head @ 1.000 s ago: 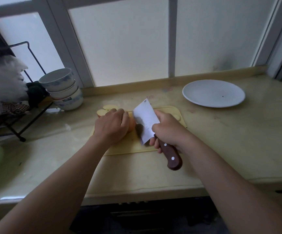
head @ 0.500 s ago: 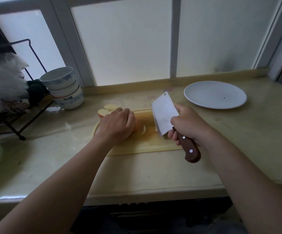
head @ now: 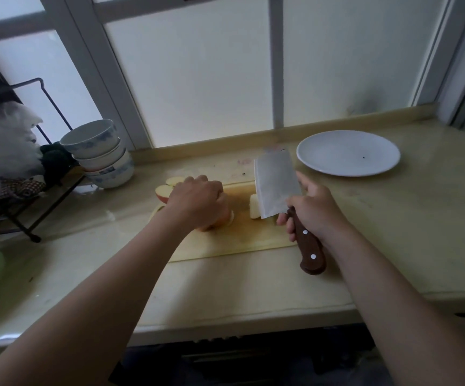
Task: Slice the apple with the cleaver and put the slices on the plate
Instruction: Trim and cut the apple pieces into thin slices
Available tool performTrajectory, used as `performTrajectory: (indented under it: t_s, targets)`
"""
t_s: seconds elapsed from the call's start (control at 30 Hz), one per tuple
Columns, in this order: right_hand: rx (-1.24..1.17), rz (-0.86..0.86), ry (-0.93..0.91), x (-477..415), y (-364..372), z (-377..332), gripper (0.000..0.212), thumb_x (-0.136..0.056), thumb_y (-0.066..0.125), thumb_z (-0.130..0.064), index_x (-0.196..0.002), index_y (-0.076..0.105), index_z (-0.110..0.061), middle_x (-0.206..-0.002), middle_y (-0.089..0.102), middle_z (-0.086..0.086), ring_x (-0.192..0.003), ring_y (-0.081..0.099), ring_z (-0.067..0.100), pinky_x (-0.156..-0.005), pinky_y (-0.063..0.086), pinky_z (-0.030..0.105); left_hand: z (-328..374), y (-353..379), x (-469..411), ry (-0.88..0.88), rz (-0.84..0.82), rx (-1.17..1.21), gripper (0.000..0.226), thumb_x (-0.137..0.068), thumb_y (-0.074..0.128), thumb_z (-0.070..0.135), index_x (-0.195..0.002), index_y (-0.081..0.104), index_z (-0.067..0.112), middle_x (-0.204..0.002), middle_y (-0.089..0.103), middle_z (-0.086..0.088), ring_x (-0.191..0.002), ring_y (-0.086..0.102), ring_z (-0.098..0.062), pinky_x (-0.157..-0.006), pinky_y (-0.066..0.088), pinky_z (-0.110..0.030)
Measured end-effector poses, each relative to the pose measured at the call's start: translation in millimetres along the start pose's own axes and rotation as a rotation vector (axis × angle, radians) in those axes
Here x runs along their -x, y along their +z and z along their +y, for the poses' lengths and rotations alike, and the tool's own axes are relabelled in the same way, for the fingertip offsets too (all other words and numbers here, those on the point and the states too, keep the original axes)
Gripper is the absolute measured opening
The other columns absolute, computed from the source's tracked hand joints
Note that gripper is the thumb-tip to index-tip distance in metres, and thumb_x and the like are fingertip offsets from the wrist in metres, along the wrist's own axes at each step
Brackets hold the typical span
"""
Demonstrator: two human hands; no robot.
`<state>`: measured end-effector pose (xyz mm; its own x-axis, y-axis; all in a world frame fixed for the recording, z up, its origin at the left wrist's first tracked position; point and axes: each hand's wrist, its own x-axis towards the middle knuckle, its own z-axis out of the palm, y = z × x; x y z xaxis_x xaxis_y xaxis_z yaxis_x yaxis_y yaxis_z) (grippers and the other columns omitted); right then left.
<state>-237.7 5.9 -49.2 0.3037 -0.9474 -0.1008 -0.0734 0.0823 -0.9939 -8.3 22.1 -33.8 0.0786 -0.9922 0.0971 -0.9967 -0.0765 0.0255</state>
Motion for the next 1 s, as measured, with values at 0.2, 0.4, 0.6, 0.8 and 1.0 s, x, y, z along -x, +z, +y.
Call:
performTrajectory:
  t_s: [0.2, 0.4, 0.6, 0.8, 1.0]
  targets:
    - [-0.14, 0.08, 0.03, -3.8, -2.6, 3.7, 0.061, -0.093, 0.035, 0.009, -0.122, 0.052, -0.041, -0.068, 0.062, 0.02, -0.043, 0.048, 0.02, -0.041, 0.046, 0.028, 38.3, -14.3, -5.2, 0.126, -0.141, -0.337, 0.032, -0.095, 0.049, 0.045, -0.072, 0.048, 0.023, -0.091, 0.055, 0.001, -0.086, 0.052, -0.02, -0.089, 0.038, -0.039]
    - [-0.193, 0.121, 0.059, -7.3, -6.8, 8.2, 0.073, -0.092, 0.037, 0.007, -0.154, 0.045, -0.031, -0.063, 0.062, 0.019, -0.042, 0.049, 0.019, -0.041, 0.046, 0.028, 55.9, -22.2, -8.0, 0.066, -0.268, -0.339, 0.026, -0.095, 0.055, 0.036, -0.076, 0.046, 0.021, -0.087, 0.059, 0.0, -0.083, 0.057, -0.02, -0.086, 0.046, -0.038]
    - [-0.213, 0.122, 0.049, -8.3, -7.7, 10.6, 0.073, -0.092, 0.037, 0.006, -0.156, 0.042, -0.03, -0.064, 0.062, 0.02, -0.043, 0.05, 0.02, -0.042, 0.047, 0.029, 57.4, -24.5, -9.8, -0.012, -0.247, -0.278, 0.017, -0.097, 0.055, 0.03, -0.09, 0.059, 0.015, -0.087, 0.063, -0.002, -0.077, 0.062, -0.018, -0.075, 0.059, -0.033]
    - [-0.2, 0.113, 0.032, -9.4, -7.6, 12.4, 0.07, -0.092, 0.037, 0.006, -0.15, 0.047, -0.031, -0.064, 0.062, 0.02, -0.044, 0.051, 0.021, -0.042, 0.048, 0.03, 63.5, -23.6, -7.8, -0.029, -0.273, -0.268, 0.009, -0.094, 0.057, 0.017, -0.1, 0.06, 0.01, -0.092, 0.059, -0.004, -0.081, 0.06, -0.019, -0.078, 0.057, -0.031]
    - [-0.22, 0.105, 0.031, -9.8, -8.3, 12.8, 0.067, -0.091, 0.036, 0.007, -0.144, 0.049, -0.033, -0.066, 0.062, 0.021, -0.044, 0.05, 0.02, -0.043, 0.048, 0.03, 65.7, -8.7, -11.6, -0.089, -0.253, -0.184, 0.011, -0.091, 0.062, 0.016, -0.094, 0.052, 0.014, -0.098, 0.053, -0.008, -0.09, 0.059, -0.026, -0.086, 0.057, -0.041]
